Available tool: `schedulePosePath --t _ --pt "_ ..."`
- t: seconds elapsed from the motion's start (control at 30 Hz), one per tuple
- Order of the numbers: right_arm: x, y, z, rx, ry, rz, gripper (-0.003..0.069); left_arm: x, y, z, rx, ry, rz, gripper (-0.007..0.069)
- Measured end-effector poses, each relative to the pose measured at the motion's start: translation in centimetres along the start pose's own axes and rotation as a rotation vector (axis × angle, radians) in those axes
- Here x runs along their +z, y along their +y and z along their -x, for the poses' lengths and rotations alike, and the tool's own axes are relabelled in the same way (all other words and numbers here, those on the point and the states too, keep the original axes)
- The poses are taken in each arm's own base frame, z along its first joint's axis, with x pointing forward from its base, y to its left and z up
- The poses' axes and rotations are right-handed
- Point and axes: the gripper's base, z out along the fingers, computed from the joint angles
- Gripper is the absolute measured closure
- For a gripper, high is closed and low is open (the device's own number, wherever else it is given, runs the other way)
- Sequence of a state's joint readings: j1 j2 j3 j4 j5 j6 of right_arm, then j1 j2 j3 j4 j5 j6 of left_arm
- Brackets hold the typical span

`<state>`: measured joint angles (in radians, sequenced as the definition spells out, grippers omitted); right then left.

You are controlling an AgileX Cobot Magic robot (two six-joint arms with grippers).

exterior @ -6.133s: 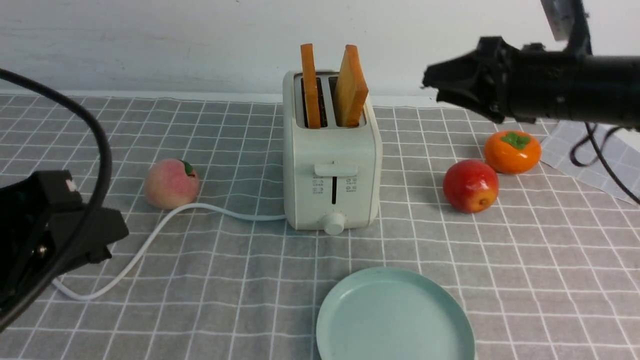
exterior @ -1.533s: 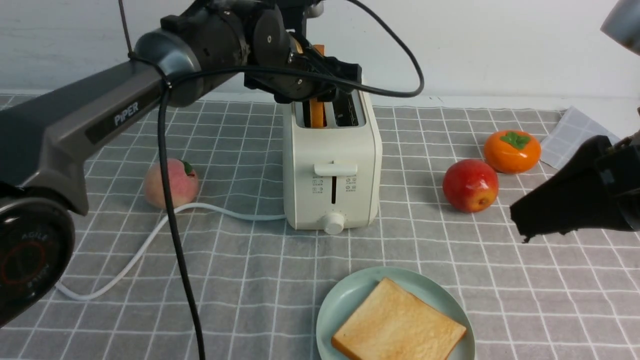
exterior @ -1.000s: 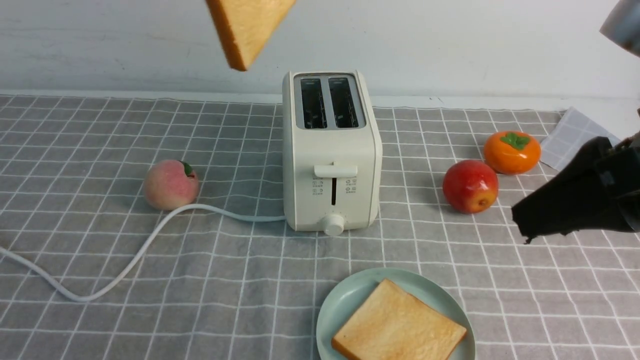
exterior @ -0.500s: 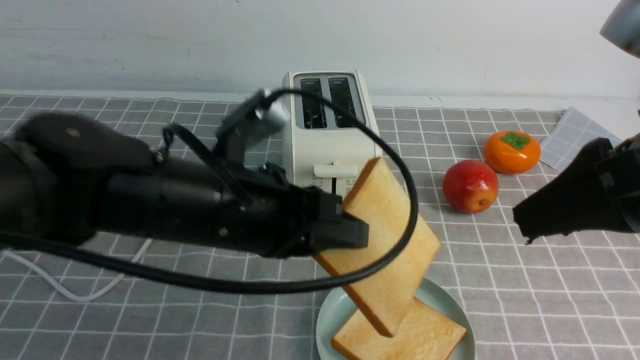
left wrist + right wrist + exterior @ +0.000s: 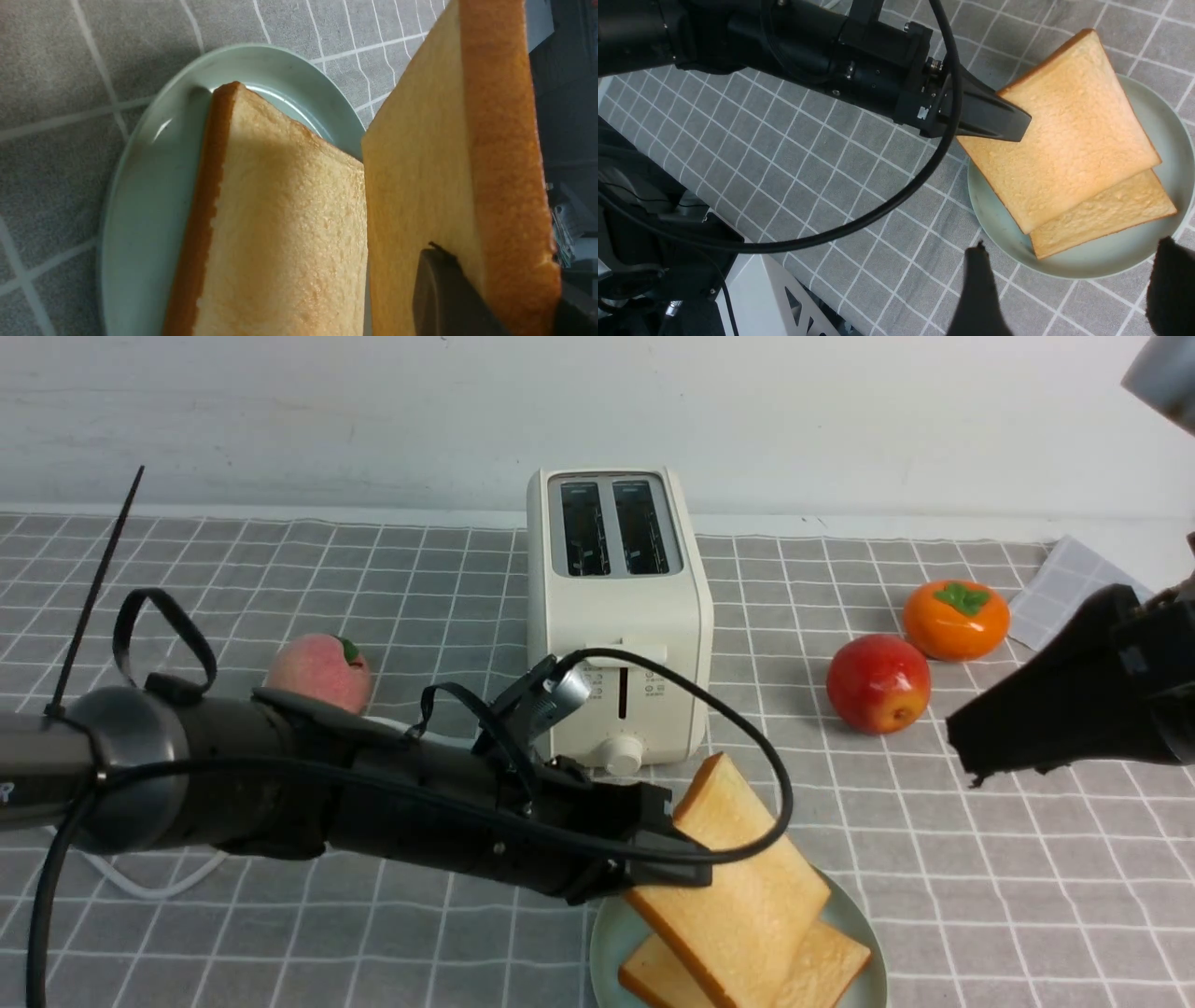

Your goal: Take toasted bread from bread machine on grey coffee table place on plate.

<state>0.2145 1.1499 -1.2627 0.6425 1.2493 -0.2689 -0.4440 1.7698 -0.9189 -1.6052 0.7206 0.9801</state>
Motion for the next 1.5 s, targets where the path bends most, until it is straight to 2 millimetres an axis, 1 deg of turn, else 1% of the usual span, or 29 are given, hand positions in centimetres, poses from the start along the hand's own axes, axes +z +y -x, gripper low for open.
schedulePosePath --t 0.03,0.13,0.23,0.3,0.33,0.43,0.47,0.5,0.53,0.63,0.73,0.77,0.8,0.87,0.9,0.97,1.03,1.07,1.1,1.13,1.17,1.23,1.27,1.3,1.37,1.4,1.43,1.47,1.5 --pt "0.0 0.0 0.0 0.000 0.000 0.000 0.0197 0.0 0.0 0.0 0.000 0.000 0.001 0.0493" --pt "0.0 0.0 0.0 0.000 0.000 0.001 0.0199 0.1 0.1 0.2 -0.012 -0.020 0.006 0.0417" --pt "0.0 0.0 0.0 0.001 0.000 0.002 0.0199 0.1 0.0 0.3 -0.027 -0.030 -0.006 0.0302" --pt "0.0 0.0 0.0 0.001 -0.001 0.004 0.0199 0.1 0.0 0.2 -0.027 -0.027 -0.012 0.0209" --pt "0.0 0.0 0.0 0.002 -0.001 0.005 0.0199 0.1 0.0 0.2 -0.027 -0.027 -0.013 0.0183" --pt "0.0 0.1 0.0 0.004 -0.003 0.012 0.0199 0.1 0.1 0.4 -0.028 -0.039 0.004 0.0062" --pt "0.0 0.1 0.0 0.005 -0.004 0.013 0.0199 0.1 0.2 0.4 -0.029 -0.047 0.014 0.0048" --pt "0.0 0.2 0.1 0.007 -0.005 0.020 0.0199 0.1 0.5 0.6 -0.030 -0.063 0.040 0.0005" --pt "0.0 0.2 0.1 0.008 -0.006 0.023 0.0199 0.0 0.8 0.8 -0.031 -0.085 0.074 -0.0020" --pt "0.0 0.3 0.1 0.010 -0.008 0.028 0.0200 -0.7 1.5 1.6 -0.013 -0.155 0.174 -0.0041" --pt "0.0 0.3 0.1 0.001 -0.008 0.028 0.0200 -2.4 1.8 2.6 0.045 -0.234 0.269 -0.0038" --pt "0.0 0.3 0.1 0.001 -0.008 0.028 0.0200 -2.5 1.8 2.7 0.049 -0.241 0.276 -0.0038" --pt "0.0 0.3 0.1 -0.003 -0.008 0.028 0.0200 -3.4 1.6 3.1 0.080 -0.263 0.293 -0.0031" --pt "0.0 0.3 0.1 -0.019 -0.008 0.028 0.0200 -4.4 1.1 3.3 0.140 -0.264 0.295 -0.0017" --pt "0.0 0.3 0.1 -0.028 -0.008 0.028 0.0204 -5.1 0.3 3.2 0.186 -0.251 0.271 -0.0001" --pt "0.0 0.3 0.1 -0.040 -0.008 0.028 0.0213 -5.7 -0.3 3.0 0.224 -0.235 0.251 0.0015" --pt "0.0 0.3 0.1 -0.069 -0.009 0.028 0.0260 -7.9 -2.3 2.6 0.325 -0.213 0.206 0.0078" --pt "0.0 0.3 0.1 -0.075 -0.009 0.028 0.0280 -8.7 -2.9 2.5 0.339 -0.214 0.191 0.0100" --pt "0.0 0.3 0.1 -0.075 -0.009 0.028 0.0286 -9.0 -3.0 2.5 0.346 -0.219 0.193 0.0106" --pt "0.0 0.2 0.0 -0.078 -0.006 0.019 0.0330 -11.0 -3.9 2.4 0.350 -0.251 0.186 0.0155" --pt "0.0 0.1 0.0 -0.079 -0.004 0.012 0.0366 -12.4 -4.6 2.3 0.356 -0.281 0.185 0.0183" --pt "-0.1 0.0 0.0 -0.083 -0.007 -0.014 0.0446 -15.7 -5.7 2.1 0.329 -0.362 0.198 0.0258" --pt "-0.3 0.0 -0.1 -0.089 -0.016 -0.030 0.0478 -17.0 -6.0 1.9 0.303 -0.392 0.203 0.0293" --pt "-0.7 0.0 -0.1 -0.096 -0.043 -0.059 0.0525 -18.9 -6.5 1.3 0.279 -0.426 0.215 0.0346" --pt "-1.7 0.2 -0.4 -0.106 -0.116 -0.115 0.0582 -21.1 -7.0 0.3 0.250 -0.454 0.242 0.0427" --pt "-2.6 0.4 -1.0 -0.113 -0.175 -0.154 0.0619 -22.2 -7.6 -0.8 0.241 -0.447 0.265 0.0480" --pt "-2.8 0.4 -1.0 -0.113 -0.196 -0.171 0.0624 -22.4 -7.7 -1.0 0.240 -0.445 0.269 0.0488" --pt "-3.8 0.5 -1.8 -0.119 -0.298 -0.231 0.0660 -23.1 -8.2 -2.0 0.248 -0.430 0.302 0.0545" --pt "-4.6 0.5 -2.6 -0.125 -0.378 -0.277 0.0672 -23.5 -8.4 -2.8 0.248 -0.410 0.321 0.0581"
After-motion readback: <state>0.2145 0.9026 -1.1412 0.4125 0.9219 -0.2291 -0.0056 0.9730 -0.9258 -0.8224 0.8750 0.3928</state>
